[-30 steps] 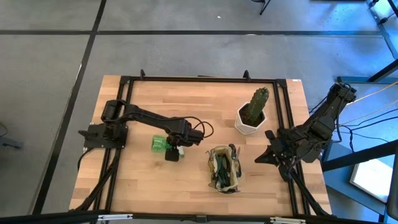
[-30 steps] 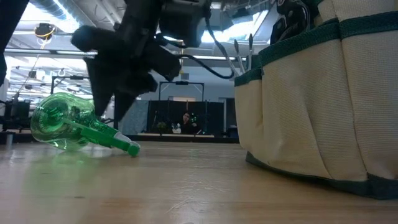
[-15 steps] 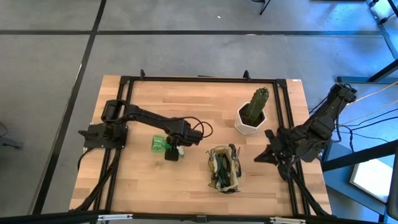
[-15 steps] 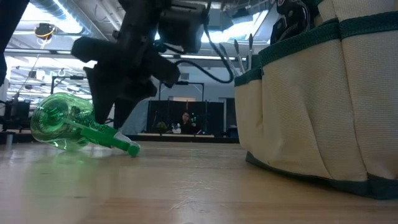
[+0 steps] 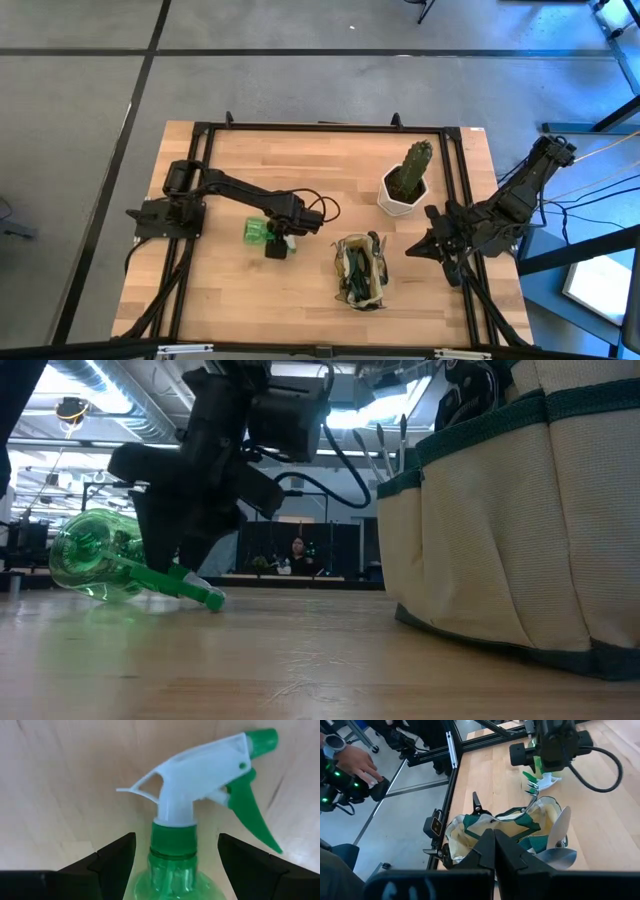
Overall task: Pick & Place Garden tools in Gardening bag
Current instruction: Put the green spray bottle into the white bag
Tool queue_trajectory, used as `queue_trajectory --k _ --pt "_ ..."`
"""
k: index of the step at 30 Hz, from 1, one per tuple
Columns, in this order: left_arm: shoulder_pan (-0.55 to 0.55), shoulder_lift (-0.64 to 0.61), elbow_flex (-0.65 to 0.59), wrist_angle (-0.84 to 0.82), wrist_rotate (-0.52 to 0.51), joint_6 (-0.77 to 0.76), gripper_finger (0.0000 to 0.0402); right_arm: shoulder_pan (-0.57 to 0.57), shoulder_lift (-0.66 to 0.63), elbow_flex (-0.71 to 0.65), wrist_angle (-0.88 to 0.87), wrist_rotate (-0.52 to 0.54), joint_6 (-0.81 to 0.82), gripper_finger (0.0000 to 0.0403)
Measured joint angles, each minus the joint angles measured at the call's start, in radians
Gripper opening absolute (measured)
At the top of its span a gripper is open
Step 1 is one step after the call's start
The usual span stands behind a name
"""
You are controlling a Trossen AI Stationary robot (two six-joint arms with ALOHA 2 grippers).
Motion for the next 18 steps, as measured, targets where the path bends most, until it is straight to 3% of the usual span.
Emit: queue_trajectory --k 10,18 --pt "0.000 0.000 -0.075 0.031 0.037 -0.037 0.0263 0.000 0.000 0.000 0.003 -0.002 0.004 0.0001" --pt "0.000 0.000 -0.077 0.050 0.059 -0.101 0.0146 -0.001 0.000 0.000 0.003 -0.002 0.004 0.0001"
